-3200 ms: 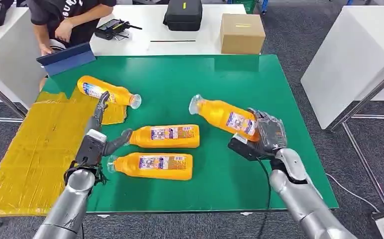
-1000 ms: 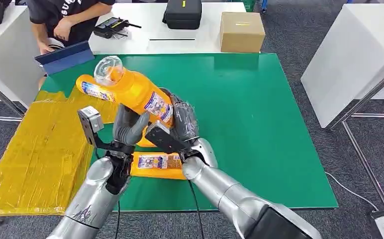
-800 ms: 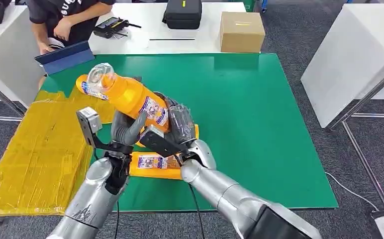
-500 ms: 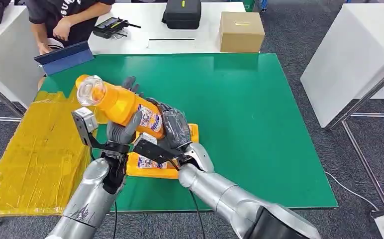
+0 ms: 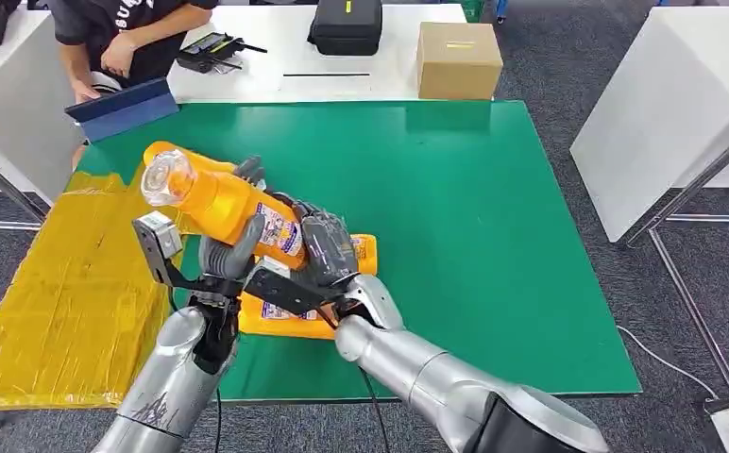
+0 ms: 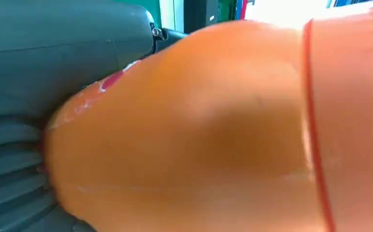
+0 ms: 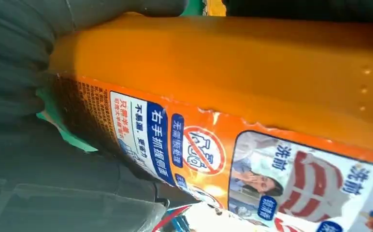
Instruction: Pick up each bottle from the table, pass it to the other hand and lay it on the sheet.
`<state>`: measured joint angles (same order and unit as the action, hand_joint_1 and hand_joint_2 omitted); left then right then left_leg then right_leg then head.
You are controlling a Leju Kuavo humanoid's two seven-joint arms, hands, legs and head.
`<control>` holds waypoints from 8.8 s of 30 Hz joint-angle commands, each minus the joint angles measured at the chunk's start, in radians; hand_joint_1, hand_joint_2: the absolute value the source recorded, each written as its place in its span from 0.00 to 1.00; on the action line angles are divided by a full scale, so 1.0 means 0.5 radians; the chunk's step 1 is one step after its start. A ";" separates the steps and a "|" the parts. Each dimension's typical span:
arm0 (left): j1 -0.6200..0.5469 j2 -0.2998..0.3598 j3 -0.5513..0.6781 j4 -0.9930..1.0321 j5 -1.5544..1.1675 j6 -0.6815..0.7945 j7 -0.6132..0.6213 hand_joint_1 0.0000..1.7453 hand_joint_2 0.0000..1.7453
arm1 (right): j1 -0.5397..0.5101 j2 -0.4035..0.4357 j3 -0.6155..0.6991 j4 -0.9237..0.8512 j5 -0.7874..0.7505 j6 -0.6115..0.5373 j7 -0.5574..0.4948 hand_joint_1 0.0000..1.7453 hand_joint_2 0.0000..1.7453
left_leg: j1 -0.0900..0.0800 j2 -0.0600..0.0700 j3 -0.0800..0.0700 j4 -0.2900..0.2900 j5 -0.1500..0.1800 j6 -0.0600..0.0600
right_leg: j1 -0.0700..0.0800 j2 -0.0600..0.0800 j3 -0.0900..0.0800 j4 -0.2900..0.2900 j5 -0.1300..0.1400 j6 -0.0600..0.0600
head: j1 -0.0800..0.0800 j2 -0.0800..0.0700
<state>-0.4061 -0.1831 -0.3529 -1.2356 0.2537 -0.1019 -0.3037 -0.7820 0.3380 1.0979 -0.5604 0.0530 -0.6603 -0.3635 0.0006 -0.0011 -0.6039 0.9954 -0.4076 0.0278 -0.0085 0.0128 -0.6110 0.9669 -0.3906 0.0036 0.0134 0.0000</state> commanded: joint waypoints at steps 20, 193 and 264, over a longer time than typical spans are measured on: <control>-0.094 -0.039 -0.092 -0.062 0.001 0.009 -0.063 1.00 1.00 | 0.054 0.022 0.011 0.069 -0.149 0.217 -0.123 1.00 1.00 | 0.001 -0.007 0.003 0.001 -0.002 -0.003 | 0.001 -0.009 0.005 0.000 -0.004 -0.001 | 0.001 0.000; -0.318 0.340 1.035 0.740 -1.806 1.057 -0.289 0.00 1.00 | 1.280 -0.718 -1.686 -2.054 1.622 0.131 0.192 0.00 1.00 | 0.000 -0.007 0.003 0.001 -0.006 -0.006 | -0.001 -0.004 0.005 0.000 -0.004 0.001 | 0.001 0.000; 0.181 0.124 0.132 -0.318 -1.034 0.649 -0.370 0.00 1.00 | -0.182 -0.271 -0.888 0.421 1.565 1.069 0.455 0.00 1.00 | -0.001 -0.005 0.007 0.001 -0.006 -0.008 | -0.001 -0.003 0.009 0.002 -0.004 0.000 | 0.001 0.000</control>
<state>-0.2946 -0.1255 -0.2651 -1.3989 -0.2628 0.2228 -0.4959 -0.8052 0.1785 0.6027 -0.4833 0.8282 -0.1335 -0.1529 0.0007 -0.0039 -0.6046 0.9954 -0.4083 0.0256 -0.0089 0.0122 -0.6105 0.9669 -0.3906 0.0039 0.0137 0.0000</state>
